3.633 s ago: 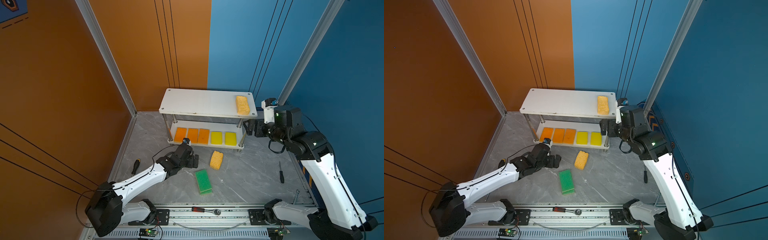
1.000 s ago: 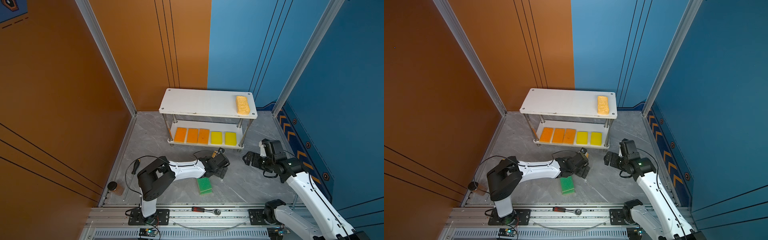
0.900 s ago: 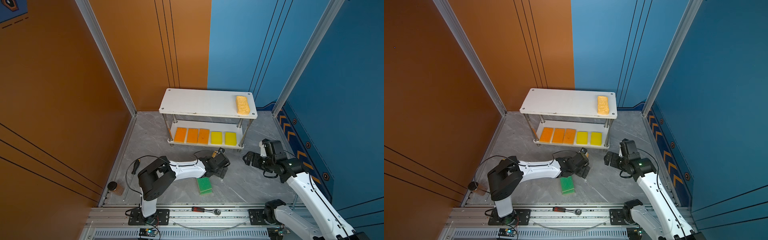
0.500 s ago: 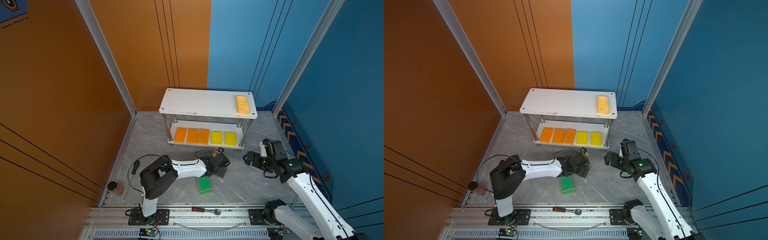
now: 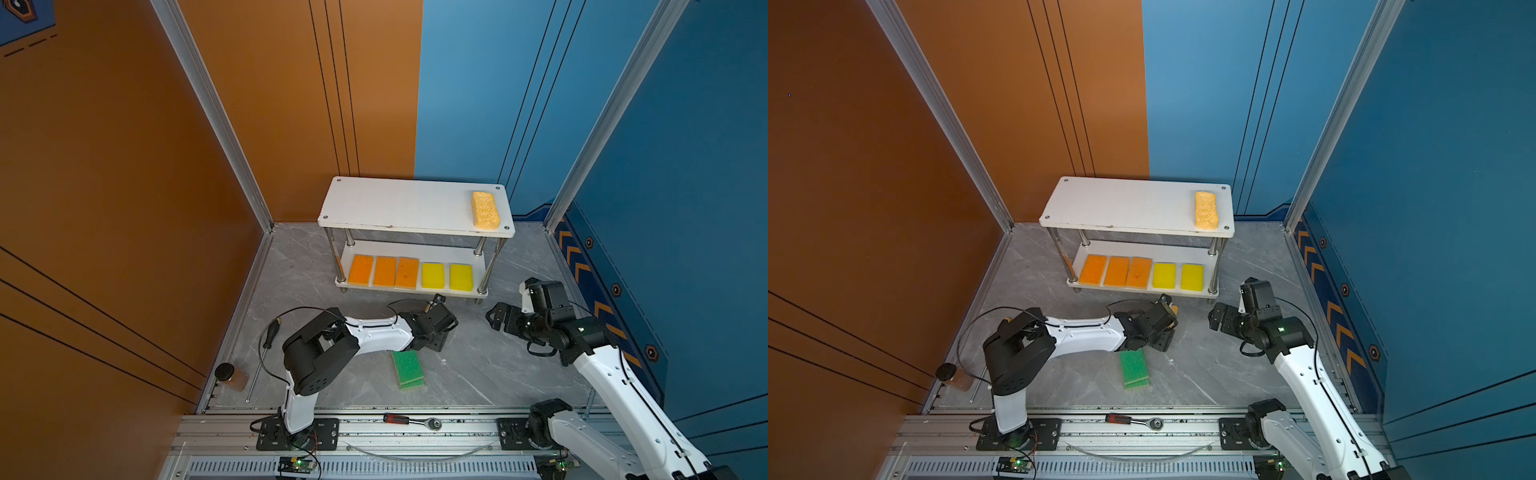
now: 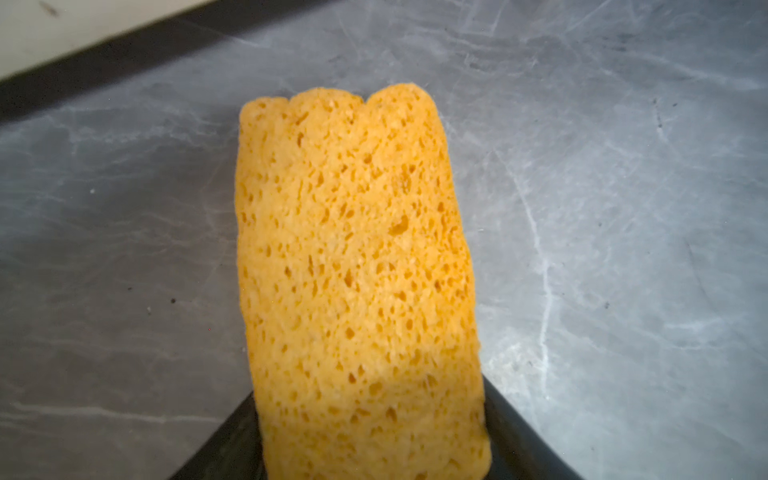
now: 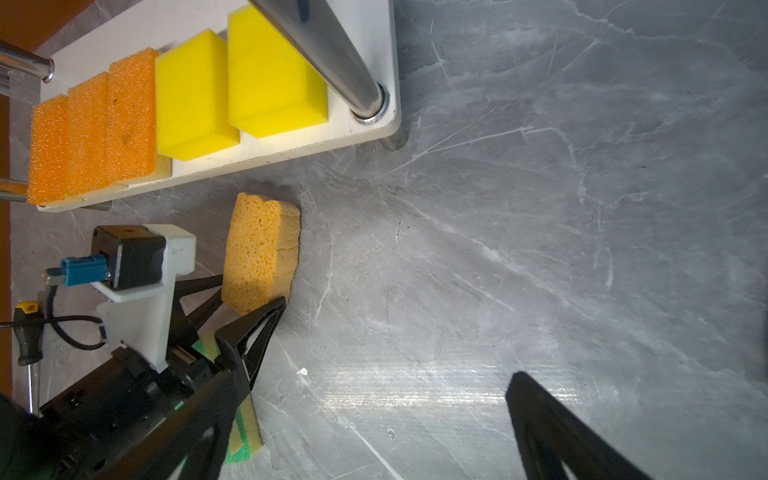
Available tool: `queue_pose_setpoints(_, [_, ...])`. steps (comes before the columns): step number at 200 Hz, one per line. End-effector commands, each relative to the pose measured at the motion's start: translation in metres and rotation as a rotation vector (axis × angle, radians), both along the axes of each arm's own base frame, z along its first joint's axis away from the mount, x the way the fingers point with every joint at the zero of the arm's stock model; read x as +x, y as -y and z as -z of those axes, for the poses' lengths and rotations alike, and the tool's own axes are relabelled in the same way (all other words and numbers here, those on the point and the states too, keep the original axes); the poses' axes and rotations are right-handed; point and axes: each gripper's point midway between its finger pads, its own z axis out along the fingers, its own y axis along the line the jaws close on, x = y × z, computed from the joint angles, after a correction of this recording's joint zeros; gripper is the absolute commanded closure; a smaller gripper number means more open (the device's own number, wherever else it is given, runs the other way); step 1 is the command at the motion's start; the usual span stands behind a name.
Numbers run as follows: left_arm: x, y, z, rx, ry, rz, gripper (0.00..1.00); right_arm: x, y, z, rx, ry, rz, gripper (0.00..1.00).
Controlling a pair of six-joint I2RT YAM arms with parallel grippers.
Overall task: Place and organize the cleaning sponges onto the shelf
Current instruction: 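Close the left gripper on the second tan sponge and lift it, then carry the tan sponge with the left gripper up onto the shelf top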
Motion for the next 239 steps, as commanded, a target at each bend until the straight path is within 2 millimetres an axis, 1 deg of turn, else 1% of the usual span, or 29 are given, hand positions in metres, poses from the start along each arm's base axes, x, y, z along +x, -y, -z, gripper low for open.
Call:
queue_pose_setpoints(1, [0.002,0.005,-0.002,-0.013,-0.014,0.014,0.36,0.003,-0.001,0.001,0.019,0.003,0.002,0.0])
queue_pose_setpoints(42, [-0.002,0.002,-0.018,-0.013,-0.003,0.022,0.39,0.003,-0.001,0.003,0.017,-0.004,0.003,0.0])
queue_pose_setpoints(82, [-0.006,-0.002,-0.043,-0.022,0.022,0.03,0.39,0.003,0.0,0.008,0.013,-0.016,0.006,0.0])
queue_pose_setpoints(131, [-0.012,-0.006,-0.093,-0.049,0.088,0.061,0.39,0.006,-0.004,0.012,0.028,-0.026,0.003,0.0])
queue_pose_setpoints(163, [-0.018,-0.007,-0.127,-0.102,0.126,0.072,0.39,0.005,-0.003,0.014,0.026,-0.032,0.004,0.0])
queue_pose_setpoints(191, [-0.024,-0.009,-0.16,-0.158,0.171,0.088,0.39,0.004,-0.003,0.017,0.023,-0.039,0.005,0.0])
queue_pose_setpoints(210, [-0.028,-0.009,-0.181,-0.195,0.195,0.109,0.37,0.004,-0.002,0.018,0.022,-0.042,0.007,0.0])
queue_pose_setpoints(239, [-0.03,-0.015,-0.214,-0.217,0.233,0.127,0.37,0.005,-0.003,0.017,0.025,-0.04,0.004,0.0])
